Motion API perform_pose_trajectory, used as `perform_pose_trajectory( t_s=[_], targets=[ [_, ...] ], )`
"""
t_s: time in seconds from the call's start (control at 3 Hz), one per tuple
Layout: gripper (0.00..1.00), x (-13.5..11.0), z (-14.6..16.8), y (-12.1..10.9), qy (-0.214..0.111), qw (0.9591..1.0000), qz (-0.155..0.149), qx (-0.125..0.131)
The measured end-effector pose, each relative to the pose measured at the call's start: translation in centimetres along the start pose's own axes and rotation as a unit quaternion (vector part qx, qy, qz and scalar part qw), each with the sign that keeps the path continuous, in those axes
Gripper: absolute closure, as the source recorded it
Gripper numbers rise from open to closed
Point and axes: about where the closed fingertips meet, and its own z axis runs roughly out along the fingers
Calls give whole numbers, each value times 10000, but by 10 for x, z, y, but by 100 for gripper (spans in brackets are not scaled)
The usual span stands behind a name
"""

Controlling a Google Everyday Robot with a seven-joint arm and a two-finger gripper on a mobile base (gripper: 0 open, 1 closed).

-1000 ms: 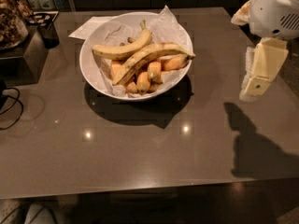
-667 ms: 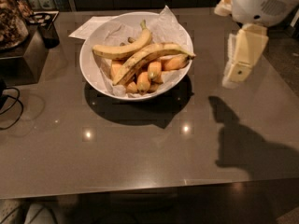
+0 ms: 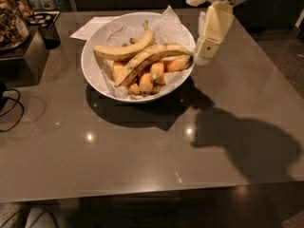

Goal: Pick banana from white bowl

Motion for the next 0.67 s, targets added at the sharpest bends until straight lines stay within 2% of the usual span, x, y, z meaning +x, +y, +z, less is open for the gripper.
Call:
perform_pose_trajectory(
  t_s=[0.33, 0.67],
  targets=[
    [11, -20, 16, -14, -164, 9997, -61, -194],
    [16, -35, 35, -24, -155, 9992, -115, -359]
  ],
)
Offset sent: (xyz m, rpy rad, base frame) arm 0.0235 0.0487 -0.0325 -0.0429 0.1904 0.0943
